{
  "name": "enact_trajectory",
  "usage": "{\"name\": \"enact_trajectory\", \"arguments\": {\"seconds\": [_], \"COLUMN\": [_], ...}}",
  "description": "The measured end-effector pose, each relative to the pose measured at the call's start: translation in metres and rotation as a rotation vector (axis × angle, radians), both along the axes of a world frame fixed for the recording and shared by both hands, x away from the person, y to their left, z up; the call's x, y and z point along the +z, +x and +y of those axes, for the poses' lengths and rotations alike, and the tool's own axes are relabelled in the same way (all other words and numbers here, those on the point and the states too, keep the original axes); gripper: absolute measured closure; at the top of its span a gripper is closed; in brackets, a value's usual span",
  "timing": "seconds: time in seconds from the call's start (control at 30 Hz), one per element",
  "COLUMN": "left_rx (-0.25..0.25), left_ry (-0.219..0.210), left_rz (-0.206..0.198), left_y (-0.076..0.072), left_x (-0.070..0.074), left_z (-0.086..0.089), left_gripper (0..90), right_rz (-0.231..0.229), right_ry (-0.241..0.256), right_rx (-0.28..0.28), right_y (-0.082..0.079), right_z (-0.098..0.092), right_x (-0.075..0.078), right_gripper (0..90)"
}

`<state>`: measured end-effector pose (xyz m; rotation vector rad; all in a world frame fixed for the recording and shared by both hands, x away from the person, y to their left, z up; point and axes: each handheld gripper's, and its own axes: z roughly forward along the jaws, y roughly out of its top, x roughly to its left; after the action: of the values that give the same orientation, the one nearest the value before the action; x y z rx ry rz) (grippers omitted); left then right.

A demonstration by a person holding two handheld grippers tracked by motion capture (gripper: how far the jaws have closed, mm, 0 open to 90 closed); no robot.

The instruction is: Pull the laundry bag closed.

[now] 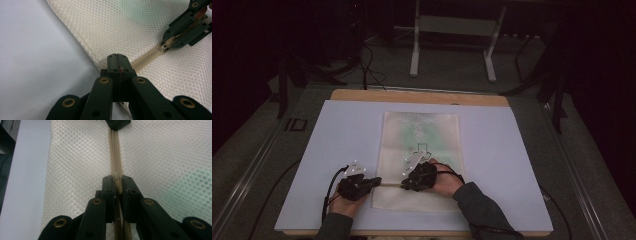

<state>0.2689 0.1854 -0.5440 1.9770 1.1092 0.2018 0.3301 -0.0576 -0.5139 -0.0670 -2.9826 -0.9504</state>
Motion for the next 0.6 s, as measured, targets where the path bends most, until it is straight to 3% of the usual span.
{"name": "enact_trajectory", "arguments": {"seconds": [0.6], "left_rx": [0.0], "left_ry": [0.0], "left_rz": [0.0], "left_y": [0.0], "left_x": [0.0], "left_z": [0.0], "left_gripper": [89.8], "right_rz": [0.001], "right_ry": [-0.023], "right_rx": [-0.007], "right_y": [0.0], "right_z": [-0.015], "right_x": [0.001], "right_gripper": [82.6]}}
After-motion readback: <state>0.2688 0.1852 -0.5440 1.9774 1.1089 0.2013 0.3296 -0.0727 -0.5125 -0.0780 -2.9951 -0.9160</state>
